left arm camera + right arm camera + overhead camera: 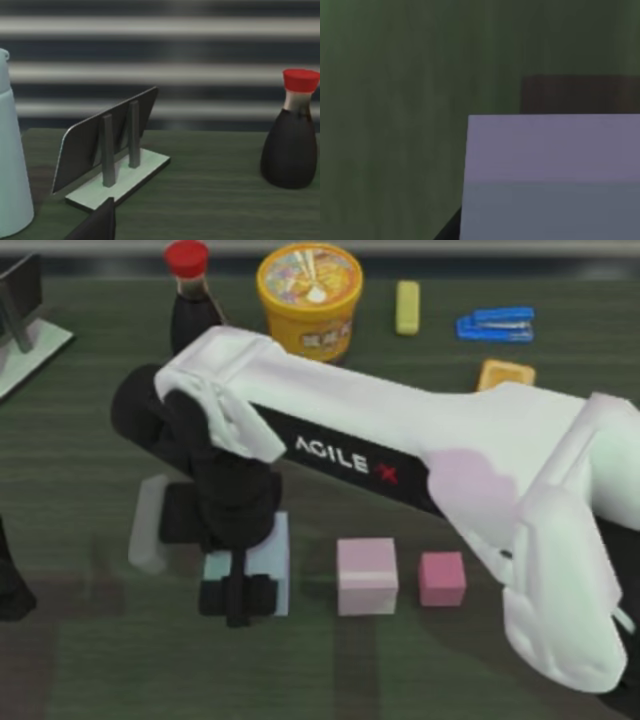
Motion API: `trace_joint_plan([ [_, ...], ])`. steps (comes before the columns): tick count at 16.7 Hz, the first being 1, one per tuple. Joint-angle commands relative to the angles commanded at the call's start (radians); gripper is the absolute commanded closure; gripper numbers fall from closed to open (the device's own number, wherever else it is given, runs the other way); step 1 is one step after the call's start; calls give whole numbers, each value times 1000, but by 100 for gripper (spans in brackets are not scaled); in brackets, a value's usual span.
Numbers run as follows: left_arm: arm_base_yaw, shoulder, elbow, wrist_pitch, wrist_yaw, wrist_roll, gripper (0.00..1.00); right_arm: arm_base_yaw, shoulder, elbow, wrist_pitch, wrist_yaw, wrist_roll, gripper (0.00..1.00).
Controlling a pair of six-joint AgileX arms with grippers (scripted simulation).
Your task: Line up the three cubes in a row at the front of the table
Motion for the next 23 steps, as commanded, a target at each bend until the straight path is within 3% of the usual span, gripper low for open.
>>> trace_joint_plan([
  [7, 0, 0, 0, 0, 0, 0, 0, 4, -9, -74, 71, 0, -2, 100],
  [20, 0, 0, 0, 0, 0, 0, 0, 4, -9, -74, 71, 0, -2, 2],
  [23, 0, 0, 0, 0, 0, 0, 0, 4, -9, -74, 71, 0, -2, 0],
])
